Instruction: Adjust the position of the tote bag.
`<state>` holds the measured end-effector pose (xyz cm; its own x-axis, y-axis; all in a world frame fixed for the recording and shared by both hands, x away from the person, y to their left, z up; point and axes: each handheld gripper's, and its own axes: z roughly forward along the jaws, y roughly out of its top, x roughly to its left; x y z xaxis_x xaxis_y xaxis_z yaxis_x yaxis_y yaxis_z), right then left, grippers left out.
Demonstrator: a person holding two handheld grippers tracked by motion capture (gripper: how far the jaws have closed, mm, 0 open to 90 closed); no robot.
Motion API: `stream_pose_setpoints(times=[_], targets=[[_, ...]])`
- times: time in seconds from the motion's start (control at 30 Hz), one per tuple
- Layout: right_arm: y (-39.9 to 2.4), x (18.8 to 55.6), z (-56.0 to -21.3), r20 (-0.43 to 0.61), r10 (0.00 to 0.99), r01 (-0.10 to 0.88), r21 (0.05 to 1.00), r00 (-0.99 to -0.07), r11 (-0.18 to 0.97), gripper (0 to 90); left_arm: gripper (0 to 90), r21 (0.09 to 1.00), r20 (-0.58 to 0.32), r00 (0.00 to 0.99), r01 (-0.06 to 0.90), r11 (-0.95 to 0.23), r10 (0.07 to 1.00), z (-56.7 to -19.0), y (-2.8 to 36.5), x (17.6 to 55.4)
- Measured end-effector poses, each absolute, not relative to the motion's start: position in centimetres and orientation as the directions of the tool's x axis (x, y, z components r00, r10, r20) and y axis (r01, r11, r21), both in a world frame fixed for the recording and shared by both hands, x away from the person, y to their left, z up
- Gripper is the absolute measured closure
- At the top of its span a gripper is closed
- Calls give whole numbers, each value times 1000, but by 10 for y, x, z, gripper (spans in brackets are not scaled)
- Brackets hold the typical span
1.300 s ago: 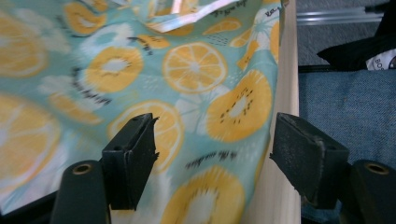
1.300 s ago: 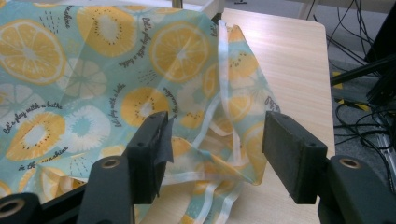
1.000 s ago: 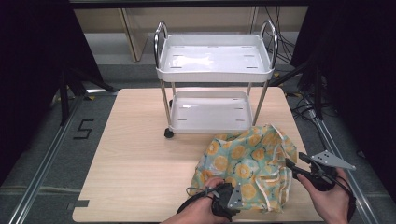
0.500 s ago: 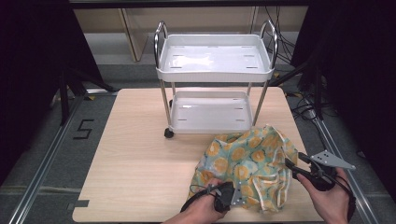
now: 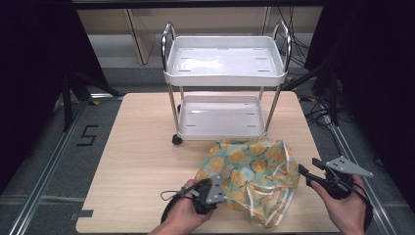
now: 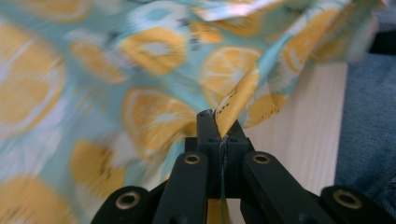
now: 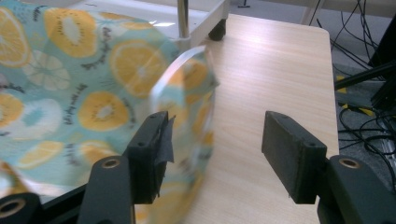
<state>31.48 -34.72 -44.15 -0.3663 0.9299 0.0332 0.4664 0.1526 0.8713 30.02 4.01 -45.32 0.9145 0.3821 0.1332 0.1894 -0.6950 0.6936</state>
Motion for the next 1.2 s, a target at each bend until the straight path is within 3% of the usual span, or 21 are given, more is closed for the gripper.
stream_pose_setpoints(times=[0.3, 0.6, 0.9, 1.07, 1.1, 1.2], targets=[[-338, 319, -439, 12, 916, 460, 868, -400, 190, 429, 892, 722, 102, 830, 318, -615, 548, -452, 102, 328], [-319, 324, -434, 31, 869, 448, 866, -493, 223, 438, 891, 744, 65, 777, 381, -549, 627, -451, 125, 360], [-287, 316, -427, 78, 752, 408, 874, -654, 265, 485, 883, 735, 70, 749, 408, -541, 659, -447, 127, 383], [-273, 297, -416, 77, 648, 351, 885, -758, 306, 552, 846, 741, 78, 748, 399, -540, 659, -447, 131, 379], [-266, 291, -415, 82, 595, 338, 880, -800, 334, 599, 811, 742, 77, 743, 404, -536, 665, -447, 133, 376], [-260, 286, -415, 77, 556, 330, 868, -828, 371, 623, 778, 751, 78, 734, 402, -524, 675, -446, 136, 373]])
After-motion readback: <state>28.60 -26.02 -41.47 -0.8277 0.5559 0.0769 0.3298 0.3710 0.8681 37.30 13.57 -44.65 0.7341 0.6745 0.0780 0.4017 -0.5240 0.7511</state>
